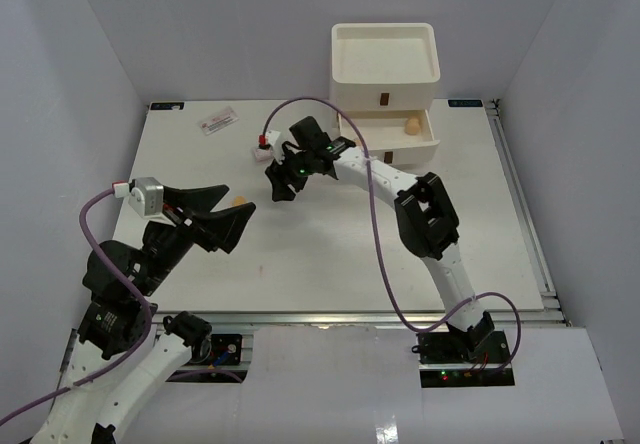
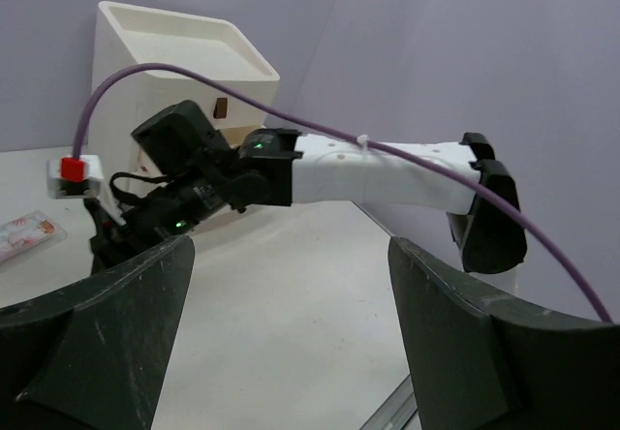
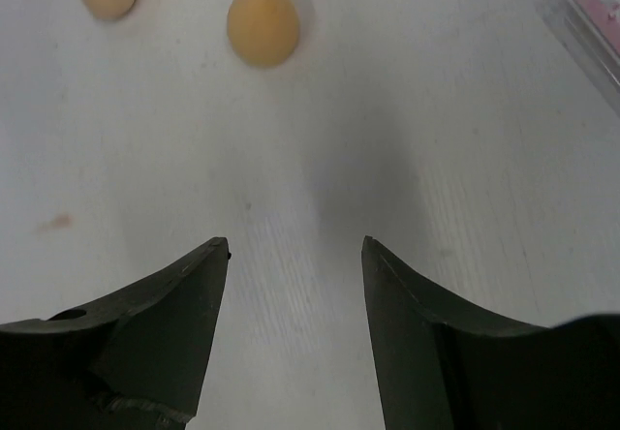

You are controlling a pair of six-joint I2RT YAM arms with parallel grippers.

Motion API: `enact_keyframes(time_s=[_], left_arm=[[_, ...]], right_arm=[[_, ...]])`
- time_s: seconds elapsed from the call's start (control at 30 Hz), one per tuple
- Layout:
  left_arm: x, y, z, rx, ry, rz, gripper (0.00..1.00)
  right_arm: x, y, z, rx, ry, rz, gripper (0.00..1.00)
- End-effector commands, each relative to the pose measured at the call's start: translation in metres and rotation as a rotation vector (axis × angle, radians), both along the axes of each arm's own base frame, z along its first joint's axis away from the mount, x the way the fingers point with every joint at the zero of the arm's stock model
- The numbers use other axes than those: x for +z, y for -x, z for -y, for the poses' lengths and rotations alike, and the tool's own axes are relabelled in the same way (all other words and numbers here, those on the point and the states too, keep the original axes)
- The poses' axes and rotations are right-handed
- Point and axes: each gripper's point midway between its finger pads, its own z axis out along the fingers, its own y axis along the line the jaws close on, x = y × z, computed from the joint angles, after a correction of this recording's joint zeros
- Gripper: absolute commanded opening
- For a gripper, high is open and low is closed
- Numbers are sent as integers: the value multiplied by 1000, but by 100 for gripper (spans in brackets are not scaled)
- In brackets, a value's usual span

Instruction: Organize the makeup

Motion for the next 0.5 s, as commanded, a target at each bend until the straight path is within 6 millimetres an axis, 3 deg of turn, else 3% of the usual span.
enact_keyframes(time_s=[0.0, 0.1, 0.23, 0.37, 0.47], left_arm=[[-14, -3, -11, 64, -9, -55, 93], [-16, -3, -13, 75, -20, -60, 93], [-20, -4, -18, 97, -31, -63, 93], [-21, -3, -20, 107, -33, -59, 95], [-24, -4, -20, 111, -38, -65, 95]], right_arm=[[18, -12, -61, -215, -112, -81, 65], [20, -20, -83, -276, -176, -44, 68], [7, -19, -108, -291, -203, -47, 71], [-11, -9, -122, -279, -203, -60, 74], [-21, -15, -126, -311, -193, -25, 73]])
